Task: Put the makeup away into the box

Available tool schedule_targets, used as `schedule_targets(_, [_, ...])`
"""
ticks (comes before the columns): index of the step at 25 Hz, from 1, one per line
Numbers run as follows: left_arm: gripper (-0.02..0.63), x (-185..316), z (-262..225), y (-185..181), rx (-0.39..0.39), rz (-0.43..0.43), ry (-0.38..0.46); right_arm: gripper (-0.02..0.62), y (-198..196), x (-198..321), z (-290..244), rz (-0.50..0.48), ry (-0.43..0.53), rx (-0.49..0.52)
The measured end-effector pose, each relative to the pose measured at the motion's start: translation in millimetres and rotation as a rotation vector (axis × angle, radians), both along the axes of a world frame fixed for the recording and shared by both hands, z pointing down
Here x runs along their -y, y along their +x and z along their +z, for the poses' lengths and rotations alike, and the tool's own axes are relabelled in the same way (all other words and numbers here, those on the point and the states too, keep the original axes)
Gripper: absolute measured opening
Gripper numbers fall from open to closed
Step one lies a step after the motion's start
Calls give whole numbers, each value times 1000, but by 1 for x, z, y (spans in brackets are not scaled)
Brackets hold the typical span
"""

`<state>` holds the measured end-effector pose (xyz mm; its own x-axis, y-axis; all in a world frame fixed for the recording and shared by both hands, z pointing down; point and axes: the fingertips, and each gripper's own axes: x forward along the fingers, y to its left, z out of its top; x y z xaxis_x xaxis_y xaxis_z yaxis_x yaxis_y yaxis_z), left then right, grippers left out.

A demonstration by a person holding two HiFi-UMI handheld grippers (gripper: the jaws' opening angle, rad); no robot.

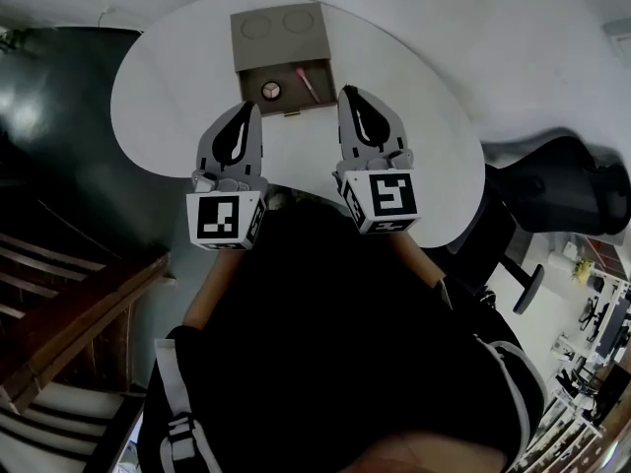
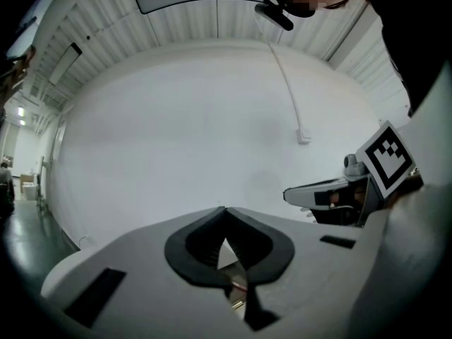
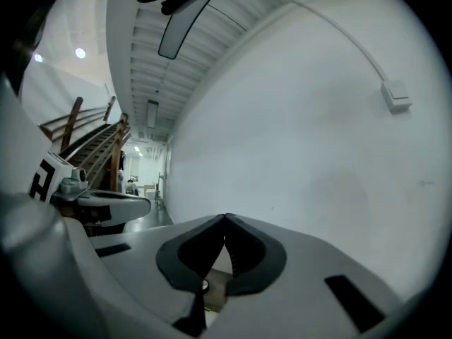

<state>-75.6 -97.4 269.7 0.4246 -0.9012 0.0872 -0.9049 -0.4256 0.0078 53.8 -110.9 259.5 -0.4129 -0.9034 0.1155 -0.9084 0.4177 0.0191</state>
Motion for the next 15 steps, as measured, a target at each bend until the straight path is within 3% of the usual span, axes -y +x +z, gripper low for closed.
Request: schedule_targets(15, [8,-12,-9,9,28,13,37,21,-7,-11,3,-56,-2,7])
